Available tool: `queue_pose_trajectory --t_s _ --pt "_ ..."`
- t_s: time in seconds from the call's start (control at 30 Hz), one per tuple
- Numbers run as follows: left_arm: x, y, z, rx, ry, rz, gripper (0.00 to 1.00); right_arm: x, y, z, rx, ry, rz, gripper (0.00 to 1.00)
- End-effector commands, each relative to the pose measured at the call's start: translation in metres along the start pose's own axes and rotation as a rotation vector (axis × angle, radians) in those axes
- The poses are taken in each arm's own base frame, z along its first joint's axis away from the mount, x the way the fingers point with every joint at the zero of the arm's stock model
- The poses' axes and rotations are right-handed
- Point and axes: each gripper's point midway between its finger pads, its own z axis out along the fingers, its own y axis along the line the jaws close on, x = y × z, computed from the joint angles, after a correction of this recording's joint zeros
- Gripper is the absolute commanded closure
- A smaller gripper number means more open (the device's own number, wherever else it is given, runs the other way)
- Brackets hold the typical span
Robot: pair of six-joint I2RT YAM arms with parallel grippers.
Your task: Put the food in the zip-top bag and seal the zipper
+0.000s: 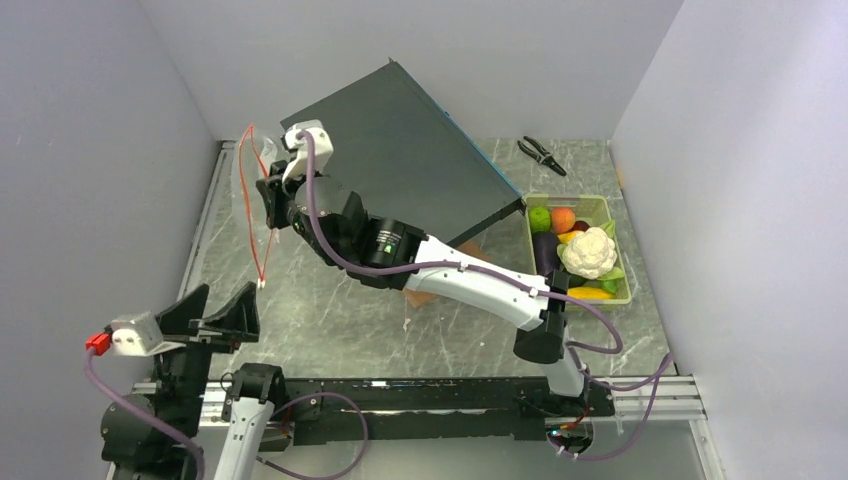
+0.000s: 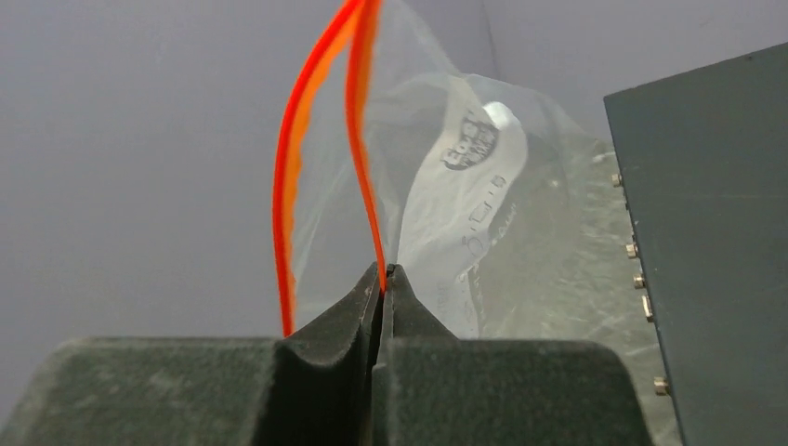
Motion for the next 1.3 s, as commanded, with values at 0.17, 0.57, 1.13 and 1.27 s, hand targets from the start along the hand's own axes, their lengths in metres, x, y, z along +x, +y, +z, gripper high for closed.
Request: queue_pose_trajectory --t_s 0.17,0.57,1.13,1.27 --pt "-0.057 0.017 -0.114 -0.074 -0.122 -0.324 0.0 0.018 0.024 -0.113 -0.41 0.247 -0.068 1.0" --pt "0.007 0.008 -0.053 0.044 0.233 -0.372 0.0 0.112 -0.107 -0.262 -0.27 0.437 0.254 1.0" --pt "0.169 -0.134 0.016 0.548 0.88 -0.511 0.17 0.159 -0.225 -0.252 -0.028 0.421 0.642 1.0" --pt "0.185 -0.13 0.007 0.525 0.825 -0.595 0.18 0.162 -0.219 -0.248 -0.079 0.4 0.684 1.0"
